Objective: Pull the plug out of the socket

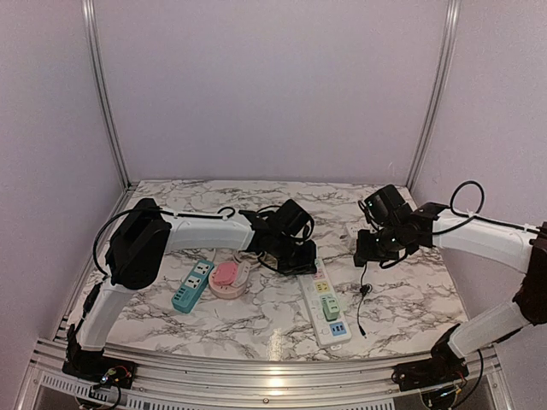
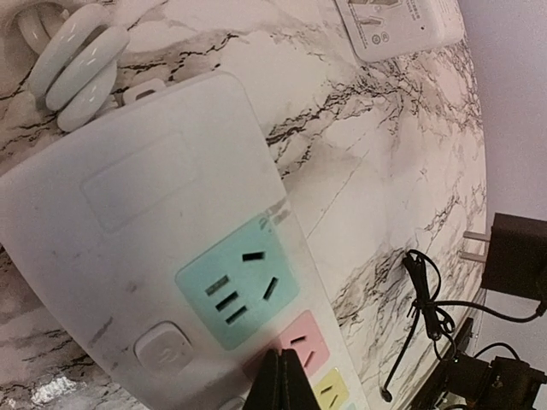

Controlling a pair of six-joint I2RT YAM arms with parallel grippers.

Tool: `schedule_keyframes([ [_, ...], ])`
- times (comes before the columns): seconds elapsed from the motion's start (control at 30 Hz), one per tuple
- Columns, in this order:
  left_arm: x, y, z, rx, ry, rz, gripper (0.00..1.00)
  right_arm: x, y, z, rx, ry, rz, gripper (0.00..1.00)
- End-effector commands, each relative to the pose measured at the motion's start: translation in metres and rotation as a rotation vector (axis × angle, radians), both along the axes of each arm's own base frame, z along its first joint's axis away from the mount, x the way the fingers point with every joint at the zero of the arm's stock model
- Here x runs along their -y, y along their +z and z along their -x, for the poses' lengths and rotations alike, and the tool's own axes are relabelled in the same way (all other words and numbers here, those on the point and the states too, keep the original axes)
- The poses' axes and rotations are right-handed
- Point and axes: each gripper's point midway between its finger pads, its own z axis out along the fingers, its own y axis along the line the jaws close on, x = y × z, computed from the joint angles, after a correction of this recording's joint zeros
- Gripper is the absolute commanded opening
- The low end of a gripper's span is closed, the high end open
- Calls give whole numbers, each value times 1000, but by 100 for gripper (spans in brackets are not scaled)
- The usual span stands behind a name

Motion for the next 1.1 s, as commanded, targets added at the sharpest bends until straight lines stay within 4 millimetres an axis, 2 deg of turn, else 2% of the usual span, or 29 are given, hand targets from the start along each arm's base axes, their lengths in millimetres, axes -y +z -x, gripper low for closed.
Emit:
schedule_keyframes([
  [0.0, -33, -42, 5, -32, 13, -191, 0, -4, 13, -29, 102, 31, -175, 11],
  [0.27, -35, -29, 2, 0, 8, -195, 0, 8, -4, -49, 94, 41, -411, 12],
  [0.43, -32, -18, -1, 22, 4, -185, 0, 14, -24, -55, 50, 37, -429, 12],
  [0.6, -30, -11, -4, 34, 3, -182, 0, 19, -46, -50, 7, 22, -423, 14],
  [0.77, -29, -7, -4, 37, -1, -183, 0, 27, -62, -42, -27, 4, -408, 22],
  [0.97, -29, -8, -5, 38, 2, -185, 0, 35, -69, -37, -47, -12, -395, 47],
  [1.07, -28, -7, -5, 38, 3, -183, 0, 42, -71, -36, -53, -30, -358, 55],
])
